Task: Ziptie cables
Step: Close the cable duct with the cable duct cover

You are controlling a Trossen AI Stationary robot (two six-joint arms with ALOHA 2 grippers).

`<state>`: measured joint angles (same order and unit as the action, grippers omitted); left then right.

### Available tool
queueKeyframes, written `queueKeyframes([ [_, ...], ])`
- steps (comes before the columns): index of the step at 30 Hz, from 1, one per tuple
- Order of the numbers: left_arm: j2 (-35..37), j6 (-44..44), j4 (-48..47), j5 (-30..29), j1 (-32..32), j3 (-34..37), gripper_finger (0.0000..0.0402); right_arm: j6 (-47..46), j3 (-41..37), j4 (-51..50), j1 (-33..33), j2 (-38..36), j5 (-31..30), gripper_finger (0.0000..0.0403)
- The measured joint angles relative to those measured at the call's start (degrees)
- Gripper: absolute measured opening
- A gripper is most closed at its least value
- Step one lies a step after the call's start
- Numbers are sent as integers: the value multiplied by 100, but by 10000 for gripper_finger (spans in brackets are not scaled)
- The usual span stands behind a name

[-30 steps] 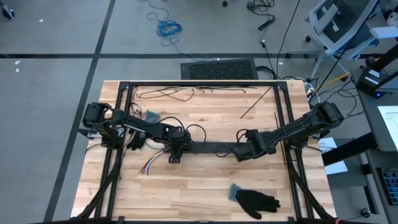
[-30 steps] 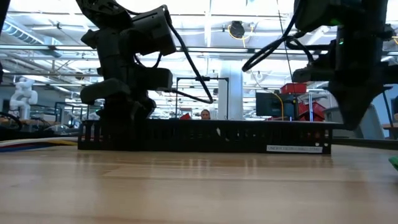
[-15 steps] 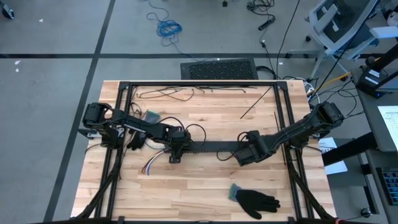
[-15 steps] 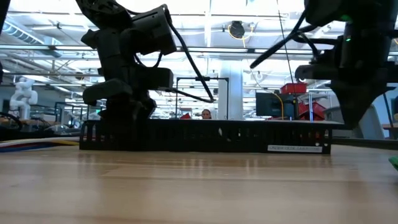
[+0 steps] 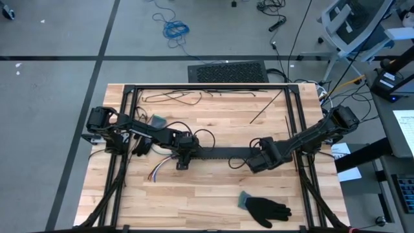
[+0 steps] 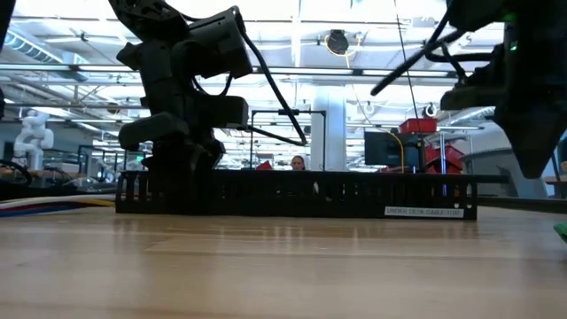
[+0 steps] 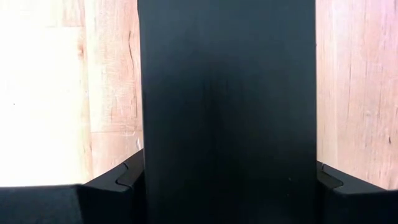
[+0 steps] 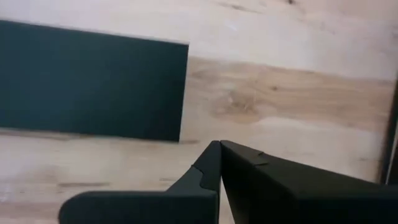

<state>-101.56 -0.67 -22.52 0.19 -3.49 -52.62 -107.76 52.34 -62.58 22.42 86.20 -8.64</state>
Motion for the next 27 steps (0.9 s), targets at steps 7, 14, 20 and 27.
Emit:
queueKeyframes([
  [7, 0, -31, -5, -13, -2, 0, 248, 182, -11, 0, 17, 3, -121, 0],
  [14, 0, -260, 1, 240, 20, 2, 252, 393, -17, -4, 17, 3, -100, 0],
  [20, 14, -223, -11, 501, 26, 0, 287, 422, -24, 125, 19, 3, -225, 0],
  [27, 31, -634, -862, 768, 31, -563, 334, 946, -28, 112, 19, 6, -390, 0],
])
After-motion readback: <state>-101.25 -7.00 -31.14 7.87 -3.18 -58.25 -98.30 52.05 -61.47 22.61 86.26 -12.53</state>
